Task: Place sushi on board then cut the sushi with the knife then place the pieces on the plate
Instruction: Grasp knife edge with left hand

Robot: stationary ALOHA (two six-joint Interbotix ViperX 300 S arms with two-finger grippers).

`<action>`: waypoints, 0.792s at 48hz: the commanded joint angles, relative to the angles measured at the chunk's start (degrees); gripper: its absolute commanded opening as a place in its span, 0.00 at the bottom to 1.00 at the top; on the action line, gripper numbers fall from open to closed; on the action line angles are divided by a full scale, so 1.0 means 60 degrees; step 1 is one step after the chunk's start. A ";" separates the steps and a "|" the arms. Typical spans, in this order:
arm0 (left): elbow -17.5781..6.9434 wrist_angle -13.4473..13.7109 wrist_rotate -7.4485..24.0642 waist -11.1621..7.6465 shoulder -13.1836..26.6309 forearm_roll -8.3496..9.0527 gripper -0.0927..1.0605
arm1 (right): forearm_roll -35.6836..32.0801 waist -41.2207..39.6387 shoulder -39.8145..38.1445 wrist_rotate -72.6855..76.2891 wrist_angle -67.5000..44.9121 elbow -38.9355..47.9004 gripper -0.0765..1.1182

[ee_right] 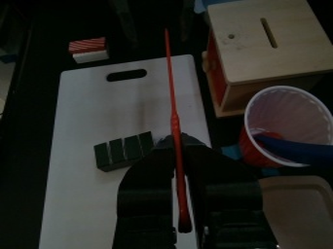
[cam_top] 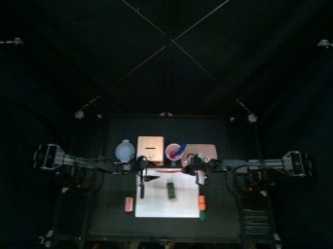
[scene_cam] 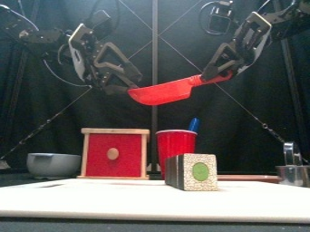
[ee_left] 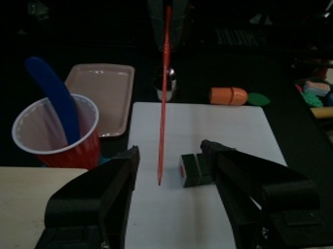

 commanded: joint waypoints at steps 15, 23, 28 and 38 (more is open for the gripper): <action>-0.0527 -0.0088 0.0015 0.0103 0.0352 0.0278 0.79 | 0.0015 0.0205 -0.0088 0.0000 -0.0117 -0.0044 0.30; -0.0513 -0.0088 0.0015 0.0117 0.0410 0.0322 0.67 | 0.0015 0.0205 -0.0088 0.0000 -0.0117 -0.0044 0.30; -0.0498 -0.0088 0.0015 0.0132 0.0410 0.0366 0.58 | 0.0015 0.0205 -0.0088 0.0000 -0.0117 -0.0073 0.30; -0.0483 -0.0044 0.0000 0.0132 0.0469 0.0381 0.46 | 0.0073 0.0220 -0.0088 0.0015 -0.0308 0.0000 0.30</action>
